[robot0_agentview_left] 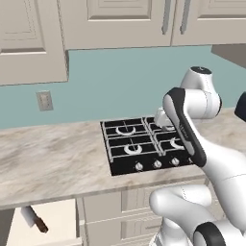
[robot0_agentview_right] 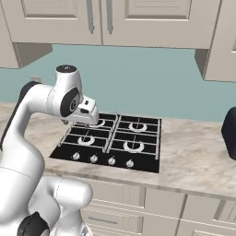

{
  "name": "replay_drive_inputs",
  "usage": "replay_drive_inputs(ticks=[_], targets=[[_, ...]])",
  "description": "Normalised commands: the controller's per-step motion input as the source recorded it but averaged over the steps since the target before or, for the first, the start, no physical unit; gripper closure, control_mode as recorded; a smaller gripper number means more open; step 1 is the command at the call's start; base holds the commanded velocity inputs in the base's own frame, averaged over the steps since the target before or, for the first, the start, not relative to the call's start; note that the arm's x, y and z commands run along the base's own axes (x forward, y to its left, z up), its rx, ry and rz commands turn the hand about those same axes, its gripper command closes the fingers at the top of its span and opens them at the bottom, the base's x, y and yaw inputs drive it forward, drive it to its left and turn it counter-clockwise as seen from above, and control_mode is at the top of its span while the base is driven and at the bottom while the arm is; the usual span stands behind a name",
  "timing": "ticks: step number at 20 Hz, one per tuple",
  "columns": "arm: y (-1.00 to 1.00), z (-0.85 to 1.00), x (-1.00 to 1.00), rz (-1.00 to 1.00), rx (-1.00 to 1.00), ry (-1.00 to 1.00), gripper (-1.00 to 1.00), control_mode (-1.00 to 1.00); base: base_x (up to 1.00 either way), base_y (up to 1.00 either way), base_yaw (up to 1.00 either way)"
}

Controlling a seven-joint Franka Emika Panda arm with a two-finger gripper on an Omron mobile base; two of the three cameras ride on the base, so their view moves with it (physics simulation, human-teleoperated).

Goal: Pick up the knife from the drawer and place it on the cutting board. Then place the meat from the plate to the cutting board.

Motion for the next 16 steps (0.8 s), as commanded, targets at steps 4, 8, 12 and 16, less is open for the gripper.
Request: replay_drive_inputs(ticks=[4,8,12,16], targets=[[0.0,0.0,0.0,0.0,0.0,0.0,-1.0,1.0,0.38,-0.08,0.0],[0.0,0.0,0.0,0.0,0.0,0.0,-1.0,1.0,0.26,-0.07,0.0],[0.0,0.0,0.0,0.0,0.0,0.0,-1.0,1.0,0.28,-0.01,0.0],[0.0,0.0,0.0,0.0,0.0,0.0,-1.0,1.0,0.18,-0.01,0.0]])
